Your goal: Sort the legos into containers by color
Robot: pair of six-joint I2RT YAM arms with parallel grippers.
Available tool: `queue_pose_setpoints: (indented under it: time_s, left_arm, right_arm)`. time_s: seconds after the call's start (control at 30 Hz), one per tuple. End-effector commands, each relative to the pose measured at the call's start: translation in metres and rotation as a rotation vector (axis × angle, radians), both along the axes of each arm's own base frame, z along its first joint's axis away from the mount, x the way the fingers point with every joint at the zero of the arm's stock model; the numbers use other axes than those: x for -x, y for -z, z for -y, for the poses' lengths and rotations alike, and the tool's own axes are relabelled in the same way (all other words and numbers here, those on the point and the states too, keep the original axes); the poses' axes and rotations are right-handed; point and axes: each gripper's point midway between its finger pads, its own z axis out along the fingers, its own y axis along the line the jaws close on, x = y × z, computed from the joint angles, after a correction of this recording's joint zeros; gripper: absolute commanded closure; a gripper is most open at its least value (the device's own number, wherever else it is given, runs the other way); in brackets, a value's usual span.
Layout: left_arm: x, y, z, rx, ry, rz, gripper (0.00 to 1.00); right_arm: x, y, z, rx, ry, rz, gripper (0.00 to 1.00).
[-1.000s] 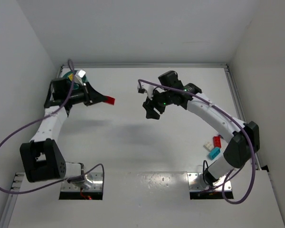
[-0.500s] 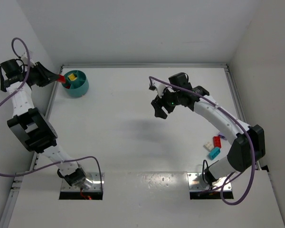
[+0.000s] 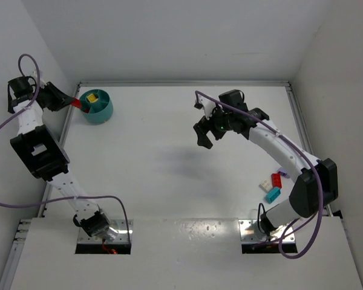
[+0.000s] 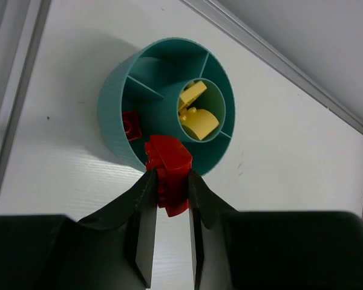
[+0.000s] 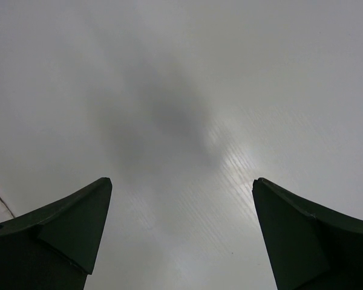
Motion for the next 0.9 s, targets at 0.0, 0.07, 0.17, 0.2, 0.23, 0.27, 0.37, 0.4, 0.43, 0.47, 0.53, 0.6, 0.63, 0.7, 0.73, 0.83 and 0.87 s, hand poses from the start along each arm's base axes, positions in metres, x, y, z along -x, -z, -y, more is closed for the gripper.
queue_pose_setpoints:
  time_s: [0.0, 0.07, 0.17, 0.2, 0.23, 0.27, 0.37, 0.4, 0.43, 0.47, 0.53, 0.6, 0.63, 0.7, 0.73, 0.83, 0.87]
  left_arm:
    - [-0.018, -0.012, -0.004, -0.025, -0.018, 0.045, 1.0]
    - [-0.025, -0.013, -0.004, -0.03, -0.024, 0.059, 1.0]
    - [-0.032, -0.006, -0.002, -0.018, -0.033, 0.055, 1.0]
    - [-0.032, -0.006, -0.002, -0.01, -0.037, 0.053, 1.0]
    - [-0.034, -0.002, -0.003, -0.009, -0.037, 0.052, 0.99]
    - [-0.035, 0.005, -0.004, 0.005, -0.042, 0.039, 0.99]
    - [-0.041, 0.013, -0.005, -0.006, -0.051, 0.032, 0.93]
    - [-0.041, 0.013, -0.005, -0.006, -0.051, 0.032, 0.91]
    - [-0.041, 0.014, -0.007, -0.013, -0.061, 0.028, 0.84]
    - [-0.041, 0.015, -0.009, -0.019, -0.071, 0.025, 0.81]
    - [-0.043, 0.017, -0.012, -0.026, -0.08, 0.021, 0.62]
    - [-0.043, 0.017, -0.012, -0.026, -0.081, 0.021, 0.43]
    - [-0.042, 0.012, -0.012, -0.039, -0.075, 0.03, 0.29]
    - [-0.043, 0.005, -0.007, -0.056, -0.06, 0.044, 0.12]
    - [-0.043, 0.005, -0.008, -0.072, -0.051, 0.047, 0.03]
    - [-0.041, -0.026, 0.002, -0.106, -0.026, 0.103, 0.0]
    - [-0.042, -0.04, 0.013, -0.116, 0.01, 0.135, 0.0]
  right_arm:
    - [-0.007, -0.006, -0.004, -0.03, 0.005, 0.012, 0.0]
    - [-0.007, -0.003, -0.004, -0.026, 0.005, 0.004, 0.0]
    - [-0.008, -0.001, -0.005, -0.021, 0.005, -0.004, 0.0]
    - [-0.008, -0.001, -0.005, -0.021, 0.005, -0.004, 0.0]
    - [-0.008, -0.001, -0.005, -0.021, 0.005, -0.004, 0.0]
    - [-0.008, -0.001, -0.005, -0.021, 0.005, -0.004, 0.0]
    - [-0.008, 0.002, -0.005, -0.017, 0.005, -0.012, 0.0]
    - [-0.01, -0.001, -0.006, -0.021, 0.005, -0.004, 0.0]
    - [-0.013, -0.001, -0.001, -0.015, 0.02, -0.001, 0.0]
    - [-0.013, -0.001, -0.001, -0.015, 0.021, -0.001, 0.0]
    - [-0.015, 0.0, 0.002, -0.001, 0.035, 0.006, 0.0]
    - [-0.016, 0.003, 0.003, 0.002, 0.058, -0.01, 0.0]
    - [-0.019, 0.005, 0.007, 0.014, 0.106, -0.015, 0.0]
    - [-0.018, 0.007, 0.01, 0.013, 0.166, -0.043, 0.0]
    - [-0.021, 0.005, 0.017, 0.038, 0.209, -0.042, 0.0]
    - [-0.016, 0.011, 0.03, 0.083, 0.227, -0.049, 0.03]
    - [-0.014, -0.001, 0.038, 0.069, 0.23, -0.008, 0.05]
